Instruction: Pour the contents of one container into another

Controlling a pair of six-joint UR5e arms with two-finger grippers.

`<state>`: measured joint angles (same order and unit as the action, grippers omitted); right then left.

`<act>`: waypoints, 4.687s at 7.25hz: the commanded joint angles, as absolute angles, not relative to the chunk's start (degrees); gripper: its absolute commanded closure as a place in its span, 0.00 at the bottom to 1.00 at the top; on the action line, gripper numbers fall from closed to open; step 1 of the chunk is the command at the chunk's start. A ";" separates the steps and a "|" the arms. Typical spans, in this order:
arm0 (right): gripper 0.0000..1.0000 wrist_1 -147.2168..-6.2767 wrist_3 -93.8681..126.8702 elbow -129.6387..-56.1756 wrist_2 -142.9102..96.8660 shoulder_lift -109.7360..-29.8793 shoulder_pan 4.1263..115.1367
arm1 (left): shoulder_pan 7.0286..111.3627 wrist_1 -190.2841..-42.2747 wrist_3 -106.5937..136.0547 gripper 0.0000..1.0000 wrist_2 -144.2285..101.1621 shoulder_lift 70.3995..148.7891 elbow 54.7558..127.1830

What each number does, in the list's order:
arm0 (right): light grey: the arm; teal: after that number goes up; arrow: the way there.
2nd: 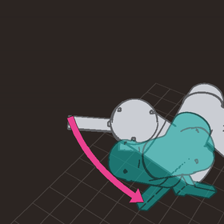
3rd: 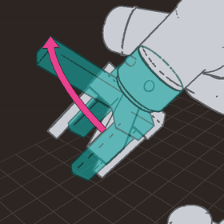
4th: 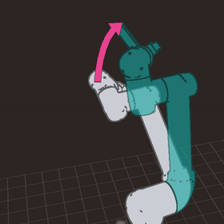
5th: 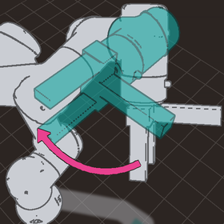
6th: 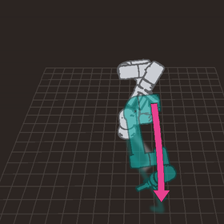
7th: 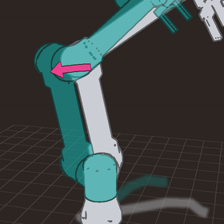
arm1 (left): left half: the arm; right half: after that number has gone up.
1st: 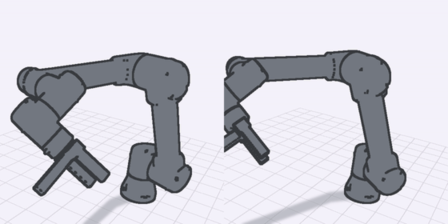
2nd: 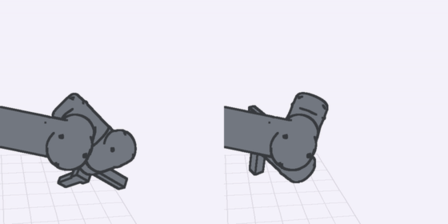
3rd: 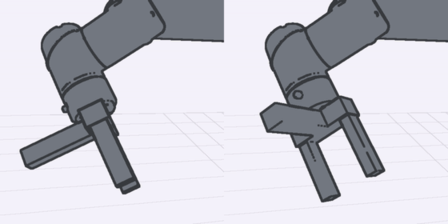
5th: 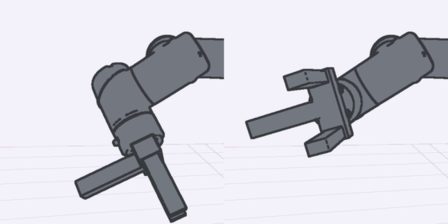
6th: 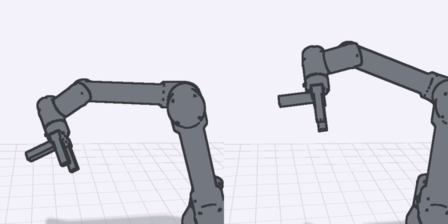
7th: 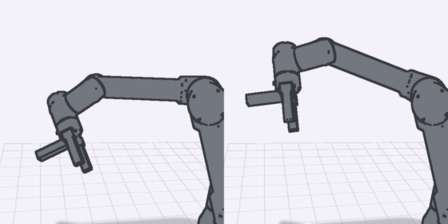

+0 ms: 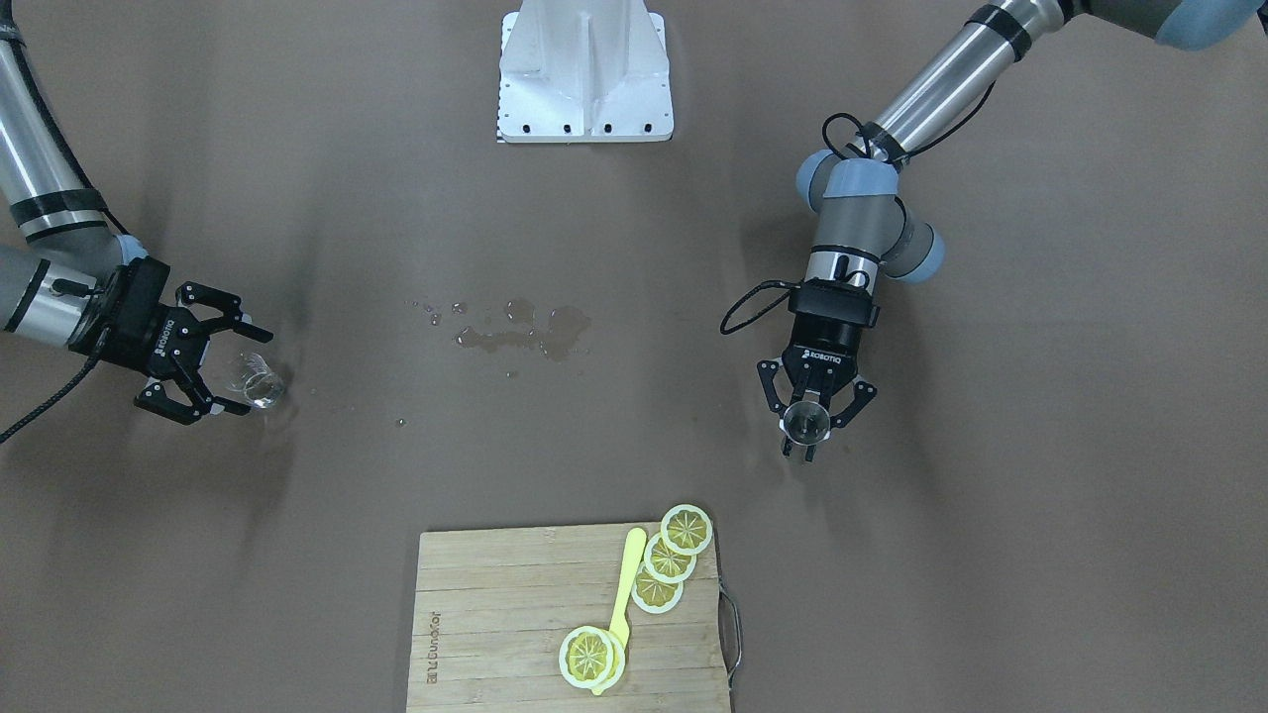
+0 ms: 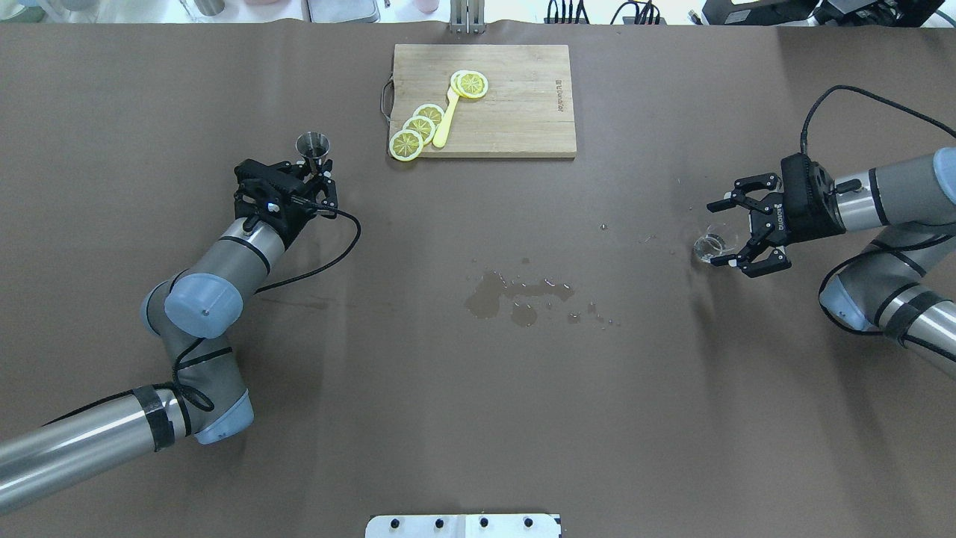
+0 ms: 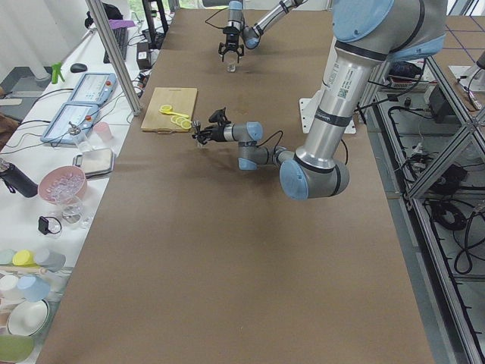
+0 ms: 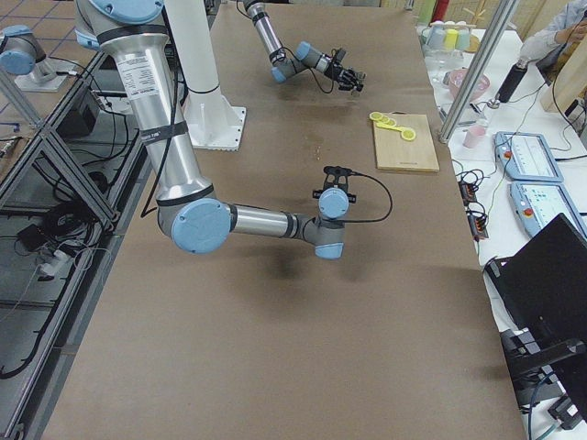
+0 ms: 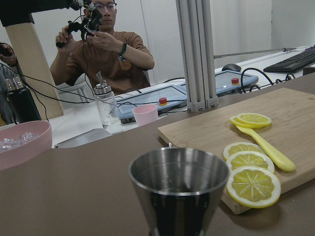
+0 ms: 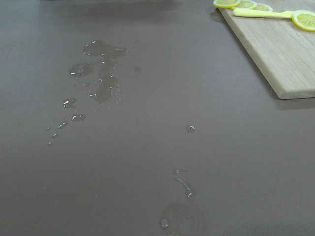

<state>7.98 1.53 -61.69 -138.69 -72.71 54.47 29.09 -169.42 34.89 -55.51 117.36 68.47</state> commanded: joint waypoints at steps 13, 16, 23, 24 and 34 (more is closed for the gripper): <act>0.00 -35.38 2.47 -70.05 -150.32 -71.37 72.25 | 27.42 -169.28 34.80 0.83 -55.46 117.51 68.47; 0.00 -51.95 1.14 -75.29 -146.08 -72.24 73.30 | 26.90 -169.28 34.72 0.83 -55.46 117.51 68.12; 0.00 -80.10 1.32 -84.28 -132.80 -83.32 78.64 | 26.81 -169.54 34.72 0.55 -55.46 117.42 68.82; 0.00 -85.03 1.32 -86.11 -133.59 -85.41 80.58 | 26.81 -169.63 34.72 0.55 -55.46 117.42 68.91; 0.00 -85.78 1.76 -99.06 -131.58 -100.55 88.68 | 26.63 -170.07 34.80 0.02 -55.46 113.65 75.05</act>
<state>-85.78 1.41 -99.35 -131.83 -100.38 88.37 26.72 -170.03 34.80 -55.49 114.59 73.78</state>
